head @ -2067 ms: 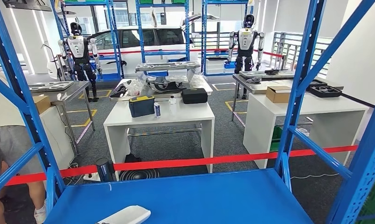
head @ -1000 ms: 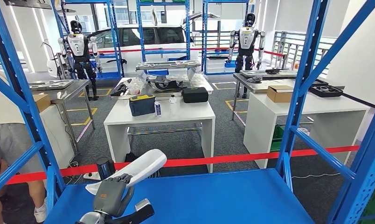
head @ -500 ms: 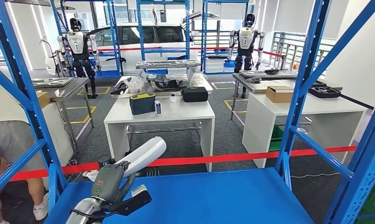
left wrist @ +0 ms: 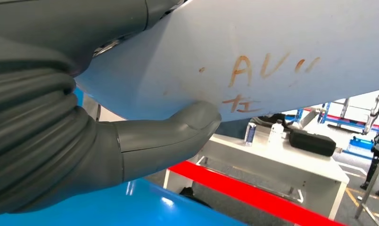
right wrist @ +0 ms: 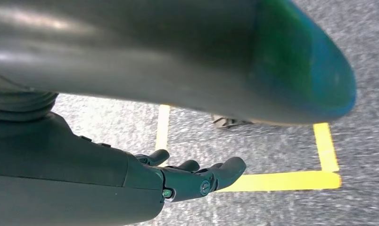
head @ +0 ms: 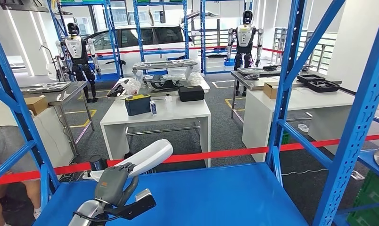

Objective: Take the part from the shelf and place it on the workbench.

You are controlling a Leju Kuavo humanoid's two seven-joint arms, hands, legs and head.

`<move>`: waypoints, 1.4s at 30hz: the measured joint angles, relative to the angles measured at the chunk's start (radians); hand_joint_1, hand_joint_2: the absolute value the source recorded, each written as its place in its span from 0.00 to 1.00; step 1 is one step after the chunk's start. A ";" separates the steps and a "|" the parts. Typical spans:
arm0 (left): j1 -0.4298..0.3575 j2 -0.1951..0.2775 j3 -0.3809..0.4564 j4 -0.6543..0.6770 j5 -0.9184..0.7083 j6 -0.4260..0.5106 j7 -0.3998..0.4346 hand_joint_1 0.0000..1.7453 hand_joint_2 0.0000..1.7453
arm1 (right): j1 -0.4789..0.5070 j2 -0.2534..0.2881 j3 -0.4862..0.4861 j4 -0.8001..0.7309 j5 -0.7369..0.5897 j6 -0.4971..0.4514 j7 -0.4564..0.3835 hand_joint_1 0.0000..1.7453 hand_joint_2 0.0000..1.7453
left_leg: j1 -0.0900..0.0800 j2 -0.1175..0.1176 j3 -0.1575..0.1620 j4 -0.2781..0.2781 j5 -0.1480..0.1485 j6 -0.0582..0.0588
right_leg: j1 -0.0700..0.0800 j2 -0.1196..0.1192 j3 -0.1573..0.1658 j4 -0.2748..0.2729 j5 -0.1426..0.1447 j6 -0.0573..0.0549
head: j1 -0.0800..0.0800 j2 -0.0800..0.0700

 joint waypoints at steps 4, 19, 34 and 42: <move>-0.008 0.017 -0.010 -0.035 0.013 -0.007 0.006 0.85 1.00 | 0.000 0.000 -0.005 0.000 0.001 0.000 -0.018 0.00 0.00 | -0.018 0.002 0.136 -0.221 0.070 0.028 | 0.005 0.002 -0.024 -0.004 0.031 0.009 | 0.000 0.000; -0.024 0.063 -0.025 -0.034 0.059 0.033 -0.008 0.85 1.00 | -0.010 -0.053 -0.041 0.000 0.006 0.009 -0.045 0.00 0.00 | -0.019 0.013 0.002 -0.249 0.211 0.041 | 0.000 -0.003 0.097 0.022 -0.078 0.051 | 0.003 0.000; 0.017 0.069 -0.049 0.029 0.109 0.068 -0.019 0.85 1.00 | 0.009 -0.060 -0.039 0.000 0.071 0.009 0.079 0.00 0.00 | -0.006 0.002 0.112 -0.177 0.096 -0.002 | 0.002 -0.005 -0.021 -0.031 0.046 0.016 | 0.002 0.000; 0.018 0.058 -0.059 0.087 0.135 0.104 -0.031 0.85 1.00 | 0.019 -0.058 -0.039 0.000 0.079 0.018 0.036 0.00 0.00 | -0.019 0.008 0.116 -0.280 0.139 0.061 | -0.007 -0.004 -0.069 0.087 -0.059 0.055 | 0.002 0.000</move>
